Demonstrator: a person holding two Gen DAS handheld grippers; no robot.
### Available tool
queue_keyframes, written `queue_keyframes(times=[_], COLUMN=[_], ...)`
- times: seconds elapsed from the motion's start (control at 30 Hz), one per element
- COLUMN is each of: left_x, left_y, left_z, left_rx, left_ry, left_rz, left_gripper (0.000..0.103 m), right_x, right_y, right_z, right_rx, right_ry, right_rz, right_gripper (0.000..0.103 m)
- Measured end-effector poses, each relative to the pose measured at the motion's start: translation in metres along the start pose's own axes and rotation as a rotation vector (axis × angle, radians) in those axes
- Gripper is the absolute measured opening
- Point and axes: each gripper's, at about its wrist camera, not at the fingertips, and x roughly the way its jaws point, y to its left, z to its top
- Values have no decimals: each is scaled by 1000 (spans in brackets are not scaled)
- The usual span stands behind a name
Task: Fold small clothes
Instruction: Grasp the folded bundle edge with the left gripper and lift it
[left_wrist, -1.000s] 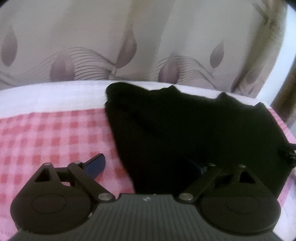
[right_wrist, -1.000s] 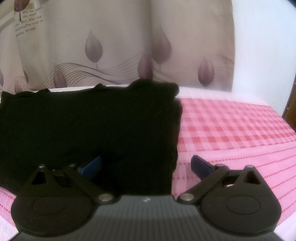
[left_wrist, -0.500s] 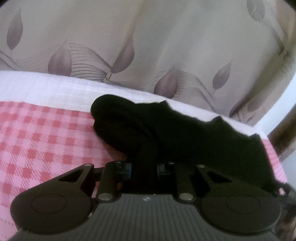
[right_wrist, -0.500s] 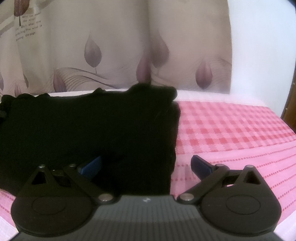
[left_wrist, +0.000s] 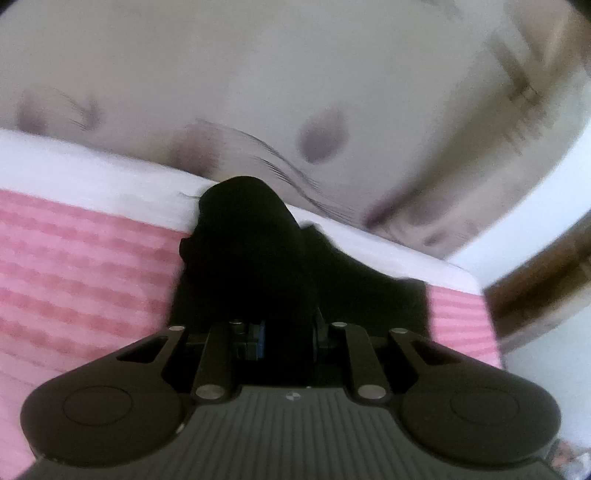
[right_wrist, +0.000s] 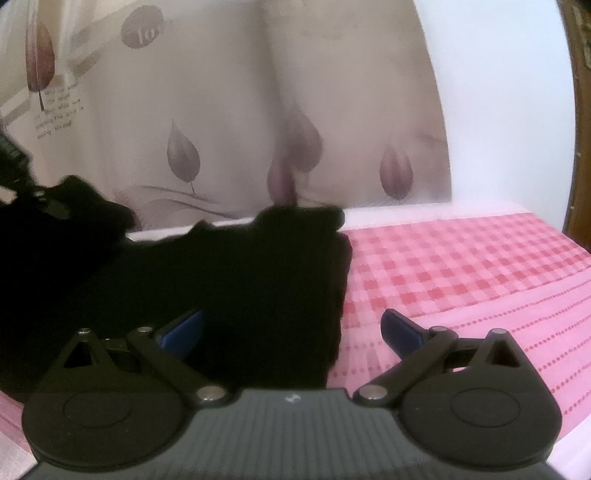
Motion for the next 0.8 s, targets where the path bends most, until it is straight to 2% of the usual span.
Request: queue_keyframes(times=[0.1,0.23,0.3,0.37,0.47,0.5,0.57,0.6,0.67,0.77,0.8], left_x=[21,52,64,69,63,54,34,21,-4,-31,-34], left_y=[-33,-55,-61,-63,-60,-58,-51,-46,-34,-6,4], left_z=[-13,-29,-35,-39,-39,-39,-43,-48,-64,-101,-112], left_rx=[4,-62,-42,-25,-22,-10,27,51,122,222,234], left_ry=[31,80,93,87,63,35,-21,-61,-134,-248,-258], left_rz=[-27,-87,-137,-189,-321,-347,-399,-413,-373,-268,-254], left_gripper=[21,20,20,29,31,37,66,72,98,100,100], right_x=[-3,-4,-5,-5,-5,-5,-4,-4,-10,-25,-28], right_y=[-2,-4,-5,-6,-7,-8,-8,-9,-13,-26,-30], right_z=[0,1,1,1,1,1,1,0,-1,-1,1], right_rx=[19,36,46,53,58,59,64,69,87,165,196], right_ry=[-17,-30,-33,-38,-37,-35,-30,-29,-65,-118,-125], right_rz=[8,23,32,38,45,47,55,64,89,221,253], right_gripper=[103,103,103,103,103,103,103,103,103,103,103])
